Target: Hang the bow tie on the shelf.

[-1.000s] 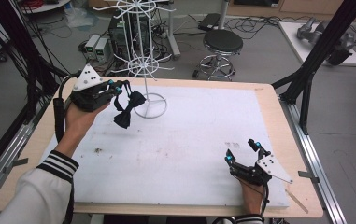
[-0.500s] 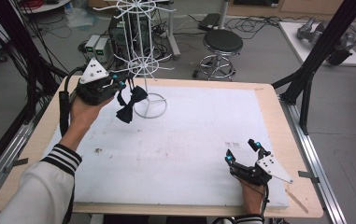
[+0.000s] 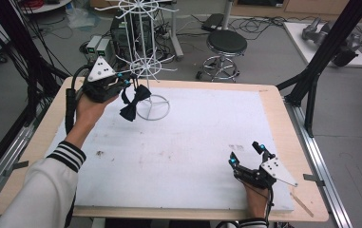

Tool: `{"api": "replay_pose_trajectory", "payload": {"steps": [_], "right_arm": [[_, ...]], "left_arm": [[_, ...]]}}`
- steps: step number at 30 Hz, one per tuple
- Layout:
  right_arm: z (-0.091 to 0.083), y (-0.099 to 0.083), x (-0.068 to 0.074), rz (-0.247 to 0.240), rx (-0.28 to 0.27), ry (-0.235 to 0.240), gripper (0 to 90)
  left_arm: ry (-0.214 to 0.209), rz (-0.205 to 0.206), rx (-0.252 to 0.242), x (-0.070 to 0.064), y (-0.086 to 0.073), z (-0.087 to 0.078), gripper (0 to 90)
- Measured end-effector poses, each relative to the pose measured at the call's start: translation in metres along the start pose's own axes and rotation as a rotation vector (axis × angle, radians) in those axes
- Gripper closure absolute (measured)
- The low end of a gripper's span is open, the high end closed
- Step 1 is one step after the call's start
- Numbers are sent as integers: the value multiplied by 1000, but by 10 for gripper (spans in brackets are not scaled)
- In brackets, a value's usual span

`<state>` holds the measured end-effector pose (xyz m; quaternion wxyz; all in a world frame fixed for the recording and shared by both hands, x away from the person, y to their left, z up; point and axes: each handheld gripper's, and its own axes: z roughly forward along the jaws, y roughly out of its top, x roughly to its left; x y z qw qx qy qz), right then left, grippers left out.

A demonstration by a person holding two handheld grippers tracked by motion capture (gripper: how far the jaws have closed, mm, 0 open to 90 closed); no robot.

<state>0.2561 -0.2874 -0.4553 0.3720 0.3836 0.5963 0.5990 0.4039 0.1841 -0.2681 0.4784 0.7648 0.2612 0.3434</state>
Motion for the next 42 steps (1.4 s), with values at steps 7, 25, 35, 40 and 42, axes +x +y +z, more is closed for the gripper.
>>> {"api": "replay_pose_trajectory", "payload": {"steps": [7, 25, 35, 40, 42], "right_arm": [[0, 0, 0, -2, 0, 1, 90], [0, 0, 0, 2, 2, 1, 91], [0, 0, 0, 3, 5, 2, 90], [0, 0, 0, -2, 1, 1, 90], [0, 0, 0, -4, 1, 1, 90]], "left_arm": [[6, 11, -3, 3, 2, 9, 874], [12, -2, 10, 5, 8, 19, 872], [27, -61, 46, 8, 10, 18, 644], [38, -95, 83, 8, 11, 18, 489], [37, -107, 74, 10, 12, 17, 445]]}}
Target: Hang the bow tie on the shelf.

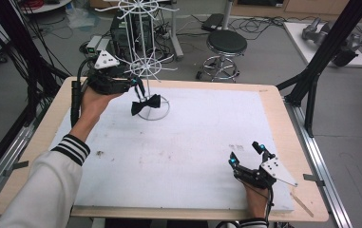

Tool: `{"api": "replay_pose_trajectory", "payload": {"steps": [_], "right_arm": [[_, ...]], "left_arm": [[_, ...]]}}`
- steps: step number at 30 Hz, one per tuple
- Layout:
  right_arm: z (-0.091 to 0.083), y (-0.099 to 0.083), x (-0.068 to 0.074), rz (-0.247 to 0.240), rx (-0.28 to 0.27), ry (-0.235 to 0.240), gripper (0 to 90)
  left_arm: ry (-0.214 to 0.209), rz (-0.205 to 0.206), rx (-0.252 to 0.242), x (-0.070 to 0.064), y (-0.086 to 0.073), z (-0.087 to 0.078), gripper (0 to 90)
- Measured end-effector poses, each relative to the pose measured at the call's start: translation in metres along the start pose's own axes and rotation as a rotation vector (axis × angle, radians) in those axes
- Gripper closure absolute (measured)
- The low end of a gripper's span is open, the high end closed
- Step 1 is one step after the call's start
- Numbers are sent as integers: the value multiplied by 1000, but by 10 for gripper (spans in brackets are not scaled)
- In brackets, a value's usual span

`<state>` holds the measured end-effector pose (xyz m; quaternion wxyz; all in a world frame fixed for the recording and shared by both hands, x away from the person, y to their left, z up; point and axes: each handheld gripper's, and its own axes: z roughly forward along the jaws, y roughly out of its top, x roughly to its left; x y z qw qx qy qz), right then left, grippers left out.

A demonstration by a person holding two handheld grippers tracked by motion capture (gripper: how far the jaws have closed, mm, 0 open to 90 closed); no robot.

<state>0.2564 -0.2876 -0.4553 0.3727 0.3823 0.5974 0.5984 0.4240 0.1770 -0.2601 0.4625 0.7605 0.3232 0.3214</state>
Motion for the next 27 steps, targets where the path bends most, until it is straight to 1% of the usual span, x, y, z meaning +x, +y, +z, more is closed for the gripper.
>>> {"api": "replay_pose_trajectory", "payload": {"steps": [1, 2, 5, 7, 8, 9, 11, 13, 15, 16, 17, 18, 19, 20, 21, 22, 23, 24, 25, 26, 27], "right_arm": [[0, 0, 0, 2, 0, 1, 90], [0, 0, 0, 3, 0, 1, 90], [0, 0, 0, 5, 0, 0, 91], [0, 0, 0, 6, 1, 0, 91], [0, 0, 0, 7, 1, 1, 91], [0, 0, 0, 7, 1, 1, 91], [0, 0, 0, 6, 1, 1, 90], [0, 0, 0, 6, 0, 1, 91], [0, 0, 0, 6, 0, 1, 90], [0, 0, 0, 7, 0, 2, 90], [0, 0, 0, 8, -1, 1, 90], [0, 0, 0, 8, -1, 1, 90], [-1, 0, 1, 9, -1, 0, 90], [-1, 0, 0, 8, -3, 0, 90], [-1, 0, 0, 8, -2, 0, 90], [-1, 0, 0, 6, -4, 0, 90], [-1, 0, 0, 4, -5, 1, 90], [-1, 0, 0, 2, -7, 1, 90], [-1, 0, 0, 1, -7, 2, 90], [-1, 0, 0, 3, -6, 0, 90], [-1, 0, 0, 5, -5, 0, 90]], "left_arm": [[-3, -7, -3, 0, 0, 0, 426], [-5, -10, 5, 1, 1, 0, 410], [-10, -12, 3, 1, 2, -2, 363], [-21, -19, -7, -1, 2, -2, 328], [-21, -19, -7, -1, 2, -2, 310], [-23, -21, -17, -2, 3, -3, 284], [-39, -36, -52, -3, 1, -7, 236], [-45, -43, -84, -5, -1, -11, 172], [-53, -39, -132, -6, -8, -18, 153], [-80, -57, -177, -8, -15, -25, 139], [-100, -70, -204, -9, -20, -30, 131], [-100, -70, -204, -9, -20, -30, 131], [-115, -80, -270, -14, -38, -43, 131], [-117, -74, -292, -18, -51, -50, 131], [-120, -74, -307, -20, -58, -55, 130], [-127, -73, -327, -24, -71, -62, 130], [-133, -74, -335, -25, -78, -66, 130], [-143, -87, -354, -29, -91, -72, 127], [-151, -87, -367, -31, -100, -77, 124], [-151, -87, -367, -31, -100, -77, 124], [-149, -89, -381, -35, -117, -85, 124]]}}
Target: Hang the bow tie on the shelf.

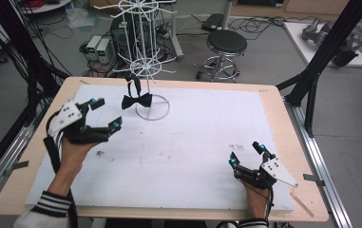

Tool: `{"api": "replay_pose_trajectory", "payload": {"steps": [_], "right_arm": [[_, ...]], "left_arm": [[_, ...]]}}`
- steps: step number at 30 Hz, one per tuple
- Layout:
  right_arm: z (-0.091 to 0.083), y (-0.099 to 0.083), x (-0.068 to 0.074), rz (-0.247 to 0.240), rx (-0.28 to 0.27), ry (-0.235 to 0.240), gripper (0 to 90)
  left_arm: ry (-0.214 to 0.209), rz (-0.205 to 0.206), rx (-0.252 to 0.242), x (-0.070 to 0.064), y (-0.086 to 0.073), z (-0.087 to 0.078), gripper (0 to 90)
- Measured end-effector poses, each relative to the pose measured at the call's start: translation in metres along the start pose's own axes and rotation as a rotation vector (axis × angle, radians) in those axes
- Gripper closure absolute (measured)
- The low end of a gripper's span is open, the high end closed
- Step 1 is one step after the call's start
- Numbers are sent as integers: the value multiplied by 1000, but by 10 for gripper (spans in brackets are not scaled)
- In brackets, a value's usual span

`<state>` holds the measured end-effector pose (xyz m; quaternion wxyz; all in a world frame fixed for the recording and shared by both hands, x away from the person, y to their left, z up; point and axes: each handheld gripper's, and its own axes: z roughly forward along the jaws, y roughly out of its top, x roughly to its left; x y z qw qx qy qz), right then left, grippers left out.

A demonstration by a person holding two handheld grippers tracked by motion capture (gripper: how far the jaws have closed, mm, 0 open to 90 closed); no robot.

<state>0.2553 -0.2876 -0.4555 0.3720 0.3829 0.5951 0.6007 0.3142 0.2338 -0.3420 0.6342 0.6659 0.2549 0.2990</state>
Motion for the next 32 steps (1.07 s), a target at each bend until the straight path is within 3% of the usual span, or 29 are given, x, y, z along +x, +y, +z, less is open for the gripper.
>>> {"api": "replay_pose_trajectory", "payload": {"steps": [5, 7, 8, 9, 12, 15, 16, 17, 22, 27, 32], "right_arm": [[0, 0, 0, -8, -3, -3, 90], [0, 0, 1, -5, -2, -3, 90], [0, 0, 1, -8, -2, -3, 90], [0, 0, 1, -8, -1, -2, 90], [0, 0, 0, -11, -4, -3, 90], [0, 0, 1, -7, 0, 0, 90], [0, 0, 1, -8, 0, -1, 90], [0, 0, 1, -6, 1, -1, 90], [0, 0, 1, -7, 1, -3, 90], [0, 0, 1, -5, 1, -1, 90], [0, 0, 1, -9, -1, -3, 90]], "left_arm": [[-5, -28, 7, 3, -39, -29, 124], [-3, -41, 2, 5, -44, -32, 124], [7, -72, -8, 10, -60, -43, 123], [7, -72, -8, 10, -60, -43, 123], [48, -92, -37, 13, -81, -58, 123], [60, -84, -62, 12, -87, -62, 123], [67, -86, -103, 11, -94, -66, 123], [76, -85, -106, 10, -98, -66, 123], [81, -101, -90, 7, -114, -67, 125], [68, -69, -74, 5, -115, -64, 139], [109, -53, -89, 2, -116, -66, 138]]}}
